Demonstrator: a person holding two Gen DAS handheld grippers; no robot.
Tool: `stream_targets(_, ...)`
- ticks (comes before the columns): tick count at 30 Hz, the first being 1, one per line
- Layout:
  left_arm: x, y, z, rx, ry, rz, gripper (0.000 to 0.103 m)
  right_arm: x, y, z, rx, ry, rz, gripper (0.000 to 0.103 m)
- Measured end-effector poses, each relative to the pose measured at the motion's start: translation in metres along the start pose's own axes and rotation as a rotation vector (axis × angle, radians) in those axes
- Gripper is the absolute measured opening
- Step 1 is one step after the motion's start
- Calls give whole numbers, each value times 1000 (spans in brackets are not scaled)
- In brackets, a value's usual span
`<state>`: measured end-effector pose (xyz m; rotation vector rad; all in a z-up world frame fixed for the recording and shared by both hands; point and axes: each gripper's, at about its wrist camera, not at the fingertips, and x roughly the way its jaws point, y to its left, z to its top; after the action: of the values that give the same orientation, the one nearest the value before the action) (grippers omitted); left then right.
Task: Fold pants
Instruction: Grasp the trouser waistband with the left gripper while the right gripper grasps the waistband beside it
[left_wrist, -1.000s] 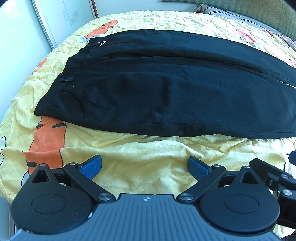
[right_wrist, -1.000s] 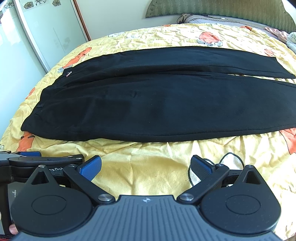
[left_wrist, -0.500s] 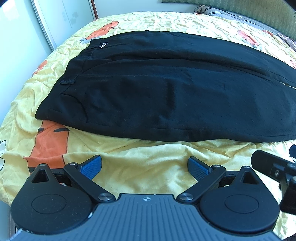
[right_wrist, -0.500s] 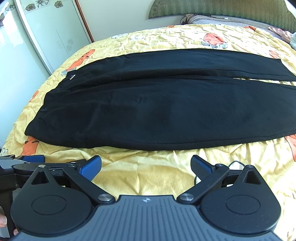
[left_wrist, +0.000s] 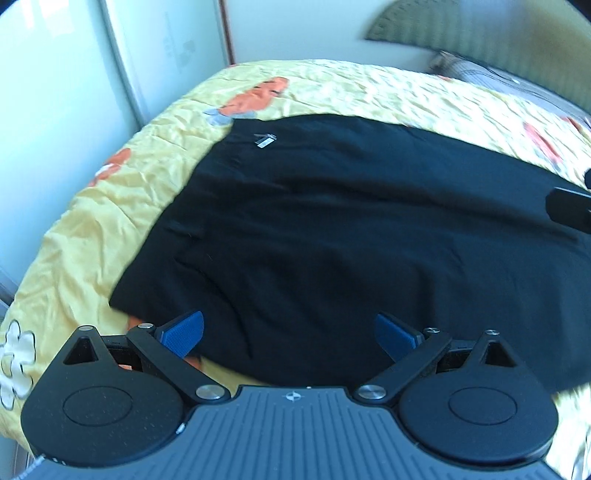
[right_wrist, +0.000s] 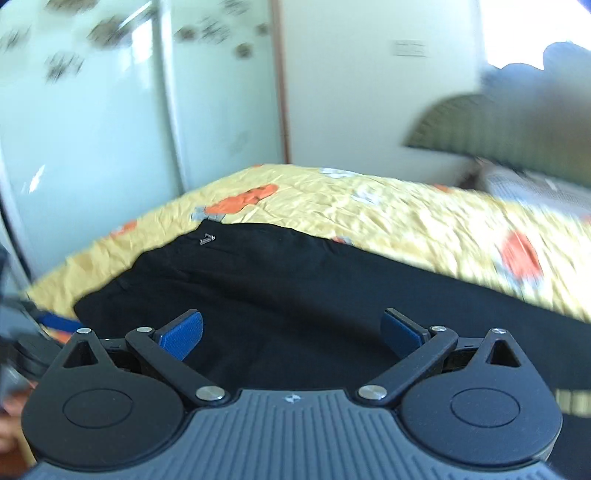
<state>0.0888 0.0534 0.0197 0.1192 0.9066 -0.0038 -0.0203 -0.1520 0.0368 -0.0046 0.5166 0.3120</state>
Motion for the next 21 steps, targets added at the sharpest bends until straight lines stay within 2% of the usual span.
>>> stream_targets(2, 8, 8, 13, -21, 0, 6, 100, 30, -17, 18, -31, 2, 94, 103)
stream_targets(6, 24, 19, 38, -46, 7, 20, 100, 109, -58, 53, 44, 98, 270, 103)
stream_targets(10, 38, 25, 64, -76, 10, 25, 100, 185, -76, 73, -11, 167, 301, 102)
stream_targets(14, 57, 30, 90, -114, 43, -2, 99, 241, -82, 80, -71, 212, 352, 101)
stream_targets(20, 83, 29, 123, -131, 70, -31, 100, 290, -71, 90, -153, 298, 470, 84)
stream_targets(21, 87, 28, 128, -131, 72, -36, 99, 297, -69, 91, -160, 315, 478, 76)
